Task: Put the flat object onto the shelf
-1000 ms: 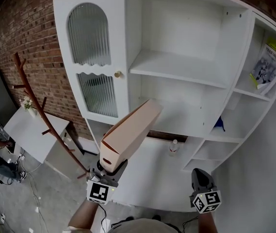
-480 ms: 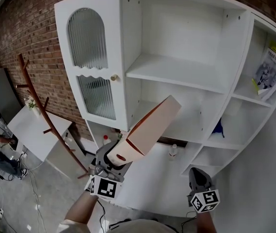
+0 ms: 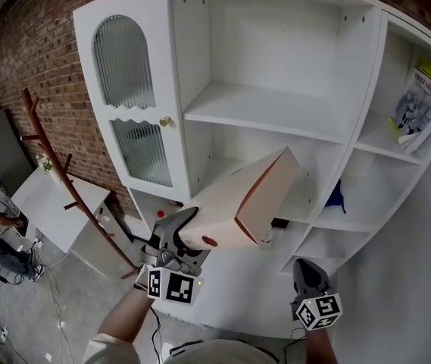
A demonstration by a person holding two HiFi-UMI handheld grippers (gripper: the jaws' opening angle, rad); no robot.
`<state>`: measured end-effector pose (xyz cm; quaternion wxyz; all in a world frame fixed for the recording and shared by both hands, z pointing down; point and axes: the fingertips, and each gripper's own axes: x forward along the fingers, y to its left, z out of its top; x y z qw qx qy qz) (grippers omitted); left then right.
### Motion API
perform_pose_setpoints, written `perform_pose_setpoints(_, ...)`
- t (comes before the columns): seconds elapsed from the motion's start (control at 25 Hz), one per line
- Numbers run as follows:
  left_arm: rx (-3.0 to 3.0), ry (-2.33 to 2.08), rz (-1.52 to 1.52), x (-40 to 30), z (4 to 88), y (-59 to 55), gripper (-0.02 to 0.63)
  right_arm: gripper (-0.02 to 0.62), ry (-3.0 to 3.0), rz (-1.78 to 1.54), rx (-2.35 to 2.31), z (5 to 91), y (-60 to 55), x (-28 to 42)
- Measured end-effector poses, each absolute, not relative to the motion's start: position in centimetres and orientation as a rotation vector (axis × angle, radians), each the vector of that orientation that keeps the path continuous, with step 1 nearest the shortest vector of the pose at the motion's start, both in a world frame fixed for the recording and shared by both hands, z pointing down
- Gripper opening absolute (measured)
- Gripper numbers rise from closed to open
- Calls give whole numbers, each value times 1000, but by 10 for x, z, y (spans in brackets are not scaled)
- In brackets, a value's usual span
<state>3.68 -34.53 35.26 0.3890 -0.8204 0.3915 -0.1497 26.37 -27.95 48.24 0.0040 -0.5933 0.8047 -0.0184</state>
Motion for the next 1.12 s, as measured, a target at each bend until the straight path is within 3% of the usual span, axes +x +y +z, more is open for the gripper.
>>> perform_pose_setpoints(1.12, -1634, 851, -812, 120, 405, -404, 305, 31, 2445, -107, -1903, 488, -266, 305)
